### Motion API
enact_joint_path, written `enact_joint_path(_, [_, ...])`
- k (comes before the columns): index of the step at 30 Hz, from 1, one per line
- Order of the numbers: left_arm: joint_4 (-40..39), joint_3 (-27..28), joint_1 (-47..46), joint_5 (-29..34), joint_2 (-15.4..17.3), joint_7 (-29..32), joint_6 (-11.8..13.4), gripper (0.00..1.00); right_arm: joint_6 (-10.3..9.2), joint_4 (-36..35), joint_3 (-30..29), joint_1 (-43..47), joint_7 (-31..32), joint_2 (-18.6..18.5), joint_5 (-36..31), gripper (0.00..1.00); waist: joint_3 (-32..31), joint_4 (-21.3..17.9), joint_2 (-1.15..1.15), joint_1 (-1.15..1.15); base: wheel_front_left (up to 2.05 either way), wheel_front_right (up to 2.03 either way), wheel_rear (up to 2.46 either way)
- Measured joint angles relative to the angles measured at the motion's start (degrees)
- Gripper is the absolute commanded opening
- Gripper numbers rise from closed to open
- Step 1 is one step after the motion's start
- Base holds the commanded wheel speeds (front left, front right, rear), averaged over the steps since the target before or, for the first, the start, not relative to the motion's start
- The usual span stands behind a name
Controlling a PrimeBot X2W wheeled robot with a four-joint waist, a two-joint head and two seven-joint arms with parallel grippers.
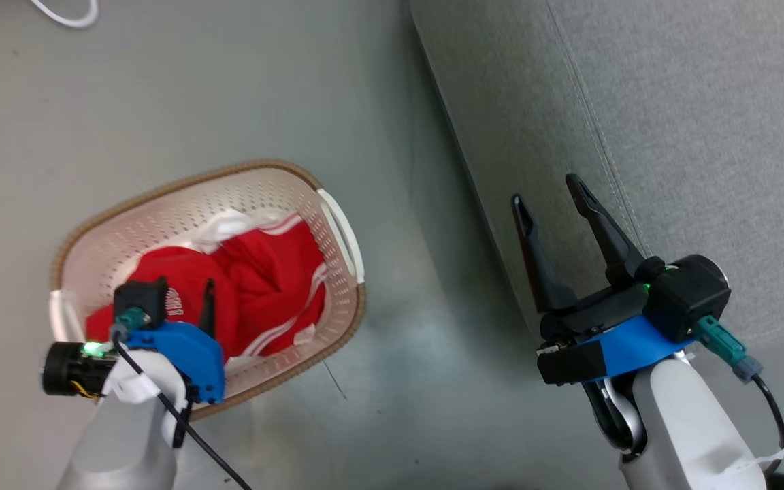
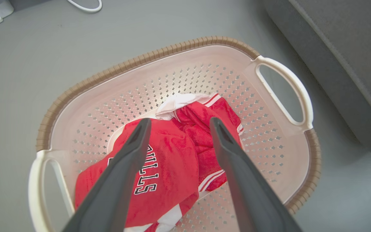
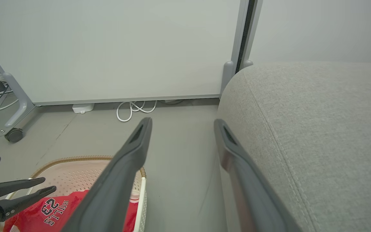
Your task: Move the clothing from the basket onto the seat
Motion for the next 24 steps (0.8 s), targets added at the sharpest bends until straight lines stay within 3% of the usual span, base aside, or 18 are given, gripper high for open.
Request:
enact_joint_path(6, [4.03,0.48,-4.51,0.02,2.66,2.35,2.3,1.0,0.0,-1.64,1.55,-1.57,0.0,-0.01,1.94,1.0,5.37,-2.8,0.0,0.0,0.0,0.0,0.0])
enact_joint_path(17, [7.99,0.52,-9.94,0.15,7.54,4.94,4.09,1.0,0.0,-3.13,4.47,-2.64,0.0,0.0,5.5,1.0,12.26,-6.9,0.0,0.0,0.0,0.0,0.0])
enact_joint_path(24, [10.8,0.98,-11.33,-0.91,8.64,6.43,5.09,1.0,0.0,-3.6,5.39,-3.17,0.0,0.0,6.94,1.0,14.49,-8.25,0.0,0.0,0.0,0.0,0.0])
